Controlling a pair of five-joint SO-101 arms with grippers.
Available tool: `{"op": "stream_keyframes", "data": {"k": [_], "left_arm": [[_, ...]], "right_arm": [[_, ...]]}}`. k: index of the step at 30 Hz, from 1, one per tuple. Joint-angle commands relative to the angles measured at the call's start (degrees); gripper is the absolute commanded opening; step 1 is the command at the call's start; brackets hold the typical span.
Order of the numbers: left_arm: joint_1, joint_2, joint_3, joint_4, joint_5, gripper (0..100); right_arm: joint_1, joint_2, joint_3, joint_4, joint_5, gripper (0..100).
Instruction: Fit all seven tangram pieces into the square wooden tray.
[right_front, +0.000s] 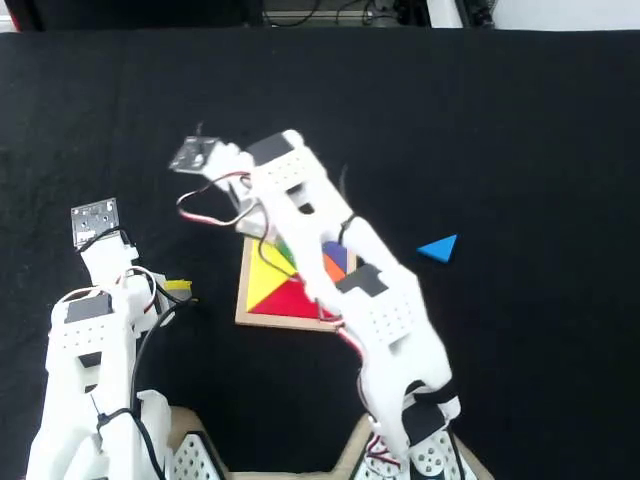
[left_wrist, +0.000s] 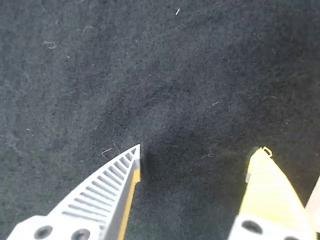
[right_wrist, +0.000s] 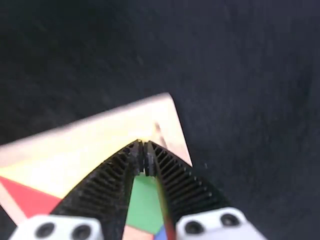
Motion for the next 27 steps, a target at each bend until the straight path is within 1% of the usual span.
{"op": "stream_keyframes", "data": {"k": [1,5,12,19,24,27], "left_arm": [[0.57,-0.44,-0.13,0.09,-0.88,33],[0.57,-0.44,-0.13,0.09,-0.88,33],[0.57,-0.44,-0.13,0.18,-0.88,33],[0.48,-0.44,-0.13,0.18,-0.88,33],[0.4,-0.44,-0.13,0.18,-0.88,33],[0.4,-0.44,-0.13,0.18,-0.88,33]], "right_arm": [[-3.52,-0.04,-4.88,0.62,0.62,1.1],[-3.25,-0.31,-5.41,2.02,0.62,1.1],[2.29,-1.8,-10.42,7.03,0.18,1.1],[3.6,0.22,-8.22,7.03,-0.09,1.1],[8.18,0.48,-11.21,6.95,-4.92,1.1],[10.2,0.48,-11.21,8.62,-5.36,2.5]]}}
